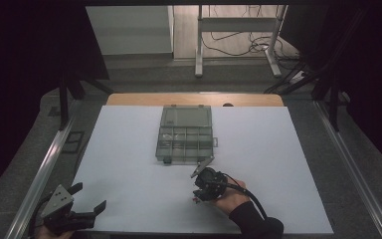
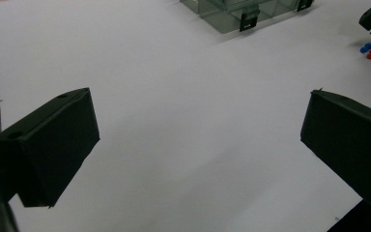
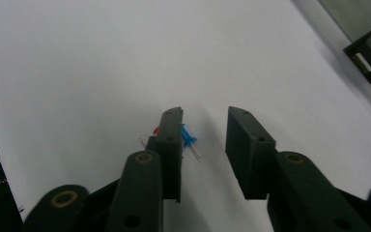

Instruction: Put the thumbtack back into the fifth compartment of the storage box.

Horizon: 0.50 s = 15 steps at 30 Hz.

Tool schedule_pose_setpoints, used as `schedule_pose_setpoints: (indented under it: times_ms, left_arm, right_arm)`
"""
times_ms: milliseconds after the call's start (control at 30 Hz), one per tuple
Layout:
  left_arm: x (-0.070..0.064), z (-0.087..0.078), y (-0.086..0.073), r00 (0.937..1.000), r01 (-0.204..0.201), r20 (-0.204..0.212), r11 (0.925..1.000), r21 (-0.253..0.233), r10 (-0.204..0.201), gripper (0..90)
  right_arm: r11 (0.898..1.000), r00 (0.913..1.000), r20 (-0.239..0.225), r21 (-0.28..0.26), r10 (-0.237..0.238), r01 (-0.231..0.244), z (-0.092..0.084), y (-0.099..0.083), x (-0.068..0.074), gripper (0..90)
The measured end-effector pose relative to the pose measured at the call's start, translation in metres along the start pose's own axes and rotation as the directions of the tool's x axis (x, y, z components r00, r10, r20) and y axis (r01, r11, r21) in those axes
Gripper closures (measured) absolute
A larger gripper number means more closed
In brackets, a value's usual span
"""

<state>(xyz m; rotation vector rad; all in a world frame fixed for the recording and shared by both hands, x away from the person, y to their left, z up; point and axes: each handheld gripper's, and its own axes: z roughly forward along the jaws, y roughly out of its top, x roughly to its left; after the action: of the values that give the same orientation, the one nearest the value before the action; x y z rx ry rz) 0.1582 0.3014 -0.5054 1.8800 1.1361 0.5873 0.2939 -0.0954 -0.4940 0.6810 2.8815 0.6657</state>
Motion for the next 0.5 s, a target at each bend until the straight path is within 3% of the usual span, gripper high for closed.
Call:
schedule_pose_setpoints:
  times_ms: [500]
  left_arm:
    - [0.0,0.0,0.0,1.0,-0.007,0.0,1.0,0.002,0.007,0.5]
  right_arm:
    - [0.999,0.9991,-0.031,0.032,-0.027,0.028,0.015,0.004,-0.001,79.8]
